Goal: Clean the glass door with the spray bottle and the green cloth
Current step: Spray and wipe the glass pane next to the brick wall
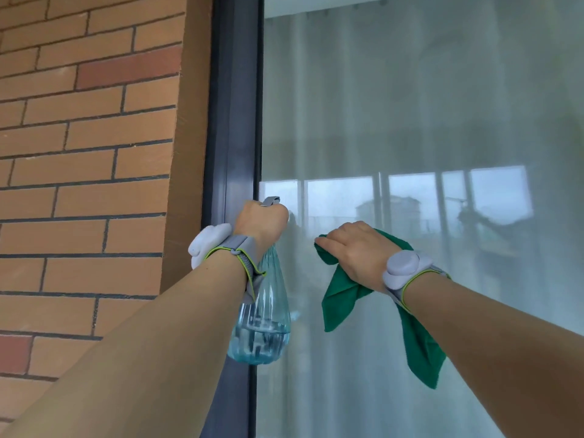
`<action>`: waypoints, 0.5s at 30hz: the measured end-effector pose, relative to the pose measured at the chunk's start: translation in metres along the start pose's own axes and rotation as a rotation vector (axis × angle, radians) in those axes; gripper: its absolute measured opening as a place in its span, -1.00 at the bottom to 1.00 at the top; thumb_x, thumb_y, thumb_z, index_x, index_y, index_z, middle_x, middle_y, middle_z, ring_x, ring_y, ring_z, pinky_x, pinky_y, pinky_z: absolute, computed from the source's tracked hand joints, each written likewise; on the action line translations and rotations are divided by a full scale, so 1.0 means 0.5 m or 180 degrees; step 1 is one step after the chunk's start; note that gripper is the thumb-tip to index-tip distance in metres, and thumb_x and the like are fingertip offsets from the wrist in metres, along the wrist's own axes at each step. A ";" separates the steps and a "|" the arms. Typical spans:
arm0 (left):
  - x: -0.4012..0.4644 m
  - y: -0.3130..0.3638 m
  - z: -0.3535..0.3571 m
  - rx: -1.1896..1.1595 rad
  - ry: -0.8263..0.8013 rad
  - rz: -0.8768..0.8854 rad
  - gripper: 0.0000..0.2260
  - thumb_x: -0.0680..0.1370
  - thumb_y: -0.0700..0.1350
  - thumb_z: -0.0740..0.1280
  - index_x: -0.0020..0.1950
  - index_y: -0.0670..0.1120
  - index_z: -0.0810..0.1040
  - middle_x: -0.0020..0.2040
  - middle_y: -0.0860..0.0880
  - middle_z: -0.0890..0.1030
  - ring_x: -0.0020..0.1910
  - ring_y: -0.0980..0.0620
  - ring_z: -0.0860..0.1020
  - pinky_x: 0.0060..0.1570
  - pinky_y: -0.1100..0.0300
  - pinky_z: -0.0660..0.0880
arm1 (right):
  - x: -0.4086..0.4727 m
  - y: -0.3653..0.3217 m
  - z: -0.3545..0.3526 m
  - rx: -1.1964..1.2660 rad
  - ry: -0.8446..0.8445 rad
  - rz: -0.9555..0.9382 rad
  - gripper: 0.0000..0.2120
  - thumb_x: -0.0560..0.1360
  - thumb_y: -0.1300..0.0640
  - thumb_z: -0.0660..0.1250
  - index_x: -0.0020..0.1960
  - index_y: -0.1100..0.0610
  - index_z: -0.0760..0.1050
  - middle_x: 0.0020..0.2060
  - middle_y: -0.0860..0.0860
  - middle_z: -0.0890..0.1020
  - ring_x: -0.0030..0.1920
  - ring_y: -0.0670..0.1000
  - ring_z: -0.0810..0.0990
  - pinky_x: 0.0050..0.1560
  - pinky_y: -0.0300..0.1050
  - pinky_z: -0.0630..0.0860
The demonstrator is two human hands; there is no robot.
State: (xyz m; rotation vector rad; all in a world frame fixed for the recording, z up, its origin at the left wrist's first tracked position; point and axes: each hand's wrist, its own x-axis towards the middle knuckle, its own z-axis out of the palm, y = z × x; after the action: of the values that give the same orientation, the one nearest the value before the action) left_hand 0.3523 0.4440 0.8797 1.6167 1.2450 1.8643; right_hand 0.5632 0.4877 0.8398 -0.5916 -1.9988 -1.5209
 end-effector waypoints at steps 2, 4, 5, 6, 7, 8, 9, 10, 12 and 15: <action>-0.020 0.009 0.029 0.0015 -0.0140 0.0003 -0.58 0.31 -0.08 0.24 0.12 -0.14 0.62 -0.07 -0.27 0.69 -0.26 -0.17 0.53 -0.18 0.09 0.46 | -0.035 0.020 -0.026 -0.0079 -0.0098 -0.0006 -0.42 0.14 0.41 0.49 0.16 0.20 0.59 -0.20 0.03 0.61 -0.29 0.13 0.55 -0.23 -0.06 0.51; -0.043 0.019 0.071 0.0095 -0.0332 -0.0010 -0.64 0.37 -0.10 0.25 0.12 -0.12 0.62 -0.12 -0.22 0.66 -0.29 -0.15 0.50 -0.24 0.17 0.40 | -0.081 0.038 -0.048 -0.0087 -0.0208 0.0019 -0.43 0.15 0.41 0.50 0.16 0.21 0.59 -0.18 0.04 0.62 -0.28 0.13 0.56 -0.22 -0.07 0.52; -0.053 0.024 0.095 0.0088 -0.0418 -0.0017 -0.62 0.36 -0.09 0.24 0.13 -0.11 0.62 -0.10 -0.22 0.67 -0.29 -0.16 0.50 -0.25 0.16 0.40 | -0.107 0.043 -0.057 -0.0087 -0.0279 0.0064 -0.42 0.16 0.41 0.50 0.18 0.22 0.58 -0.15 0.05 0.63 -0.26 0.13 0.58 -0.20 -0.05 0.53; -0.058 0.025 0.115 0.0050 -0.0482 -0.0019 -0.57 0.32 -0.06 0.22 0.14 -0.11 0.62 -0.06 -0.24 0.69 -0.27 -0.17 0.53 -0.23 0.14 0.41 | -0.127 0.045 -0.060 -0.0078 -0.0312 0.0084 -0.42 0.18 0.40 0.50 0.20 0.23 0.57 -0.12 0.06 0.63 -0.23 0.14 0.59 -0.17 -0.04 0.53; -0.063 0.027 0.140 0.0025 -0.0531 -0.0049 -0.52 0.29 -0.05 0.19 0.15 -0.10 0.61 -0.02 -0.26 0.70 -0.23 -0.19 0.55 -0.20 0.11 0.43 | -0.150 0.048 -0.063 -0.0082 -0.0344 0.0086 -0.42 0.19 0.40 0.50 0.22 0.24 0.56 -0.08 0.07 0.64 -0.19 0.15 0.60 -0.13 -0.03 0.54; -0.069 0.032 0.166 0.0021 -0.0572 -0.0055 -0.50 0.26 -0.04 0.18 0.14 -0.10 0.61 0.00 -0.27 0.70 -0.18 -0.22 0.58 -0.18 0.09 0.44 | -0.171 0.053 -0.067 -0.0102 -0.0379 0.0099 -0.41 0.21 0.39 0.49 0.24 0.25 0.54 -0.05 0.08 0.63 -0.16 0.16 0.60 -0.10 -0.02 0.54; -0.069 0.032 0.177 0.0058 -0.0561 -0.0096 -0.50 0.26 -0.04 0.17 0.14 -0.11 0.61 0.01 -0.27 0.70 -0.12 -0.24 0.62 -0.16 0.07 0.47 | -0.180 0.050 -0.063 -0.0091 -0.0382 0.0091 -0.41 0.22 0.39 0.48 0.25 0.26 0.53 -0.02 0.09 0.63 -0.13 0.16 0.61 -0.06 -0.01 0.55; -0.075 0.039 0.190 0.0076 -0.0589 -0.0136 -0.53 0.29 -0.05 0.18 0.14 -0.13 0.60 0.03 -0.26 0.70 -0.06 -0.24 0.65 -0.14 0.04 0.50 | -0.193 0.049 -0.064 -0.0093 -0.0372 0.0085 -0.42 0.24 0.40 0.46 0.27 0.26 0.52 0.00 0.10 0.62 -0.10 0.17 0.60 -0.04 -0.01 0.56; -0.087 0.050 0.212 0.0102 -0.0572 -0.0179 -0.69 0.43 -0.11 0.22 0.08 -0.19 0.59 0.04 -0.24 0.68 -0.04 -0.21 0.66 -0.14 0.05 0.55 | -0.211 0.045 -0.065 -0.0103 -0.0343 0.0078 -0.50 0.35 0.39 0.32 0.29 0.25 0.49 0.04 0.10 0.61 -0.04 0.17 0.59 0.02 0.00 0.54; -0.095 0.055 0.230 0.0288 -0.0480 -0.0154 -0.85 0.54 -0.15 0.20 -0.11 -0.19 0.53 -0.04 -0.21 0.69 -0.17 -0.18 0.60 -0.27 0.19 0.45 | -0.219 0.034 -0.065 -0.0084 -0.0308 0.0093 -0.54 0.47 0.31 0.06 0.33 0.25 0.45 0.11 0.10 0.59 0.05 0.16 0.56 0.12 0.01 0.50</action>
State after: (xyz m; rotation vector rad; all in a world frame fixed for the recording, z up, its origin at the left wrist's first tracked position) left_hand 0.4786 0.4358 0.8675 1.7231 1.3072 1.6458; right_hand 0.6611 0.4593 0.7862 -0.7145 -2.0354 -1.5298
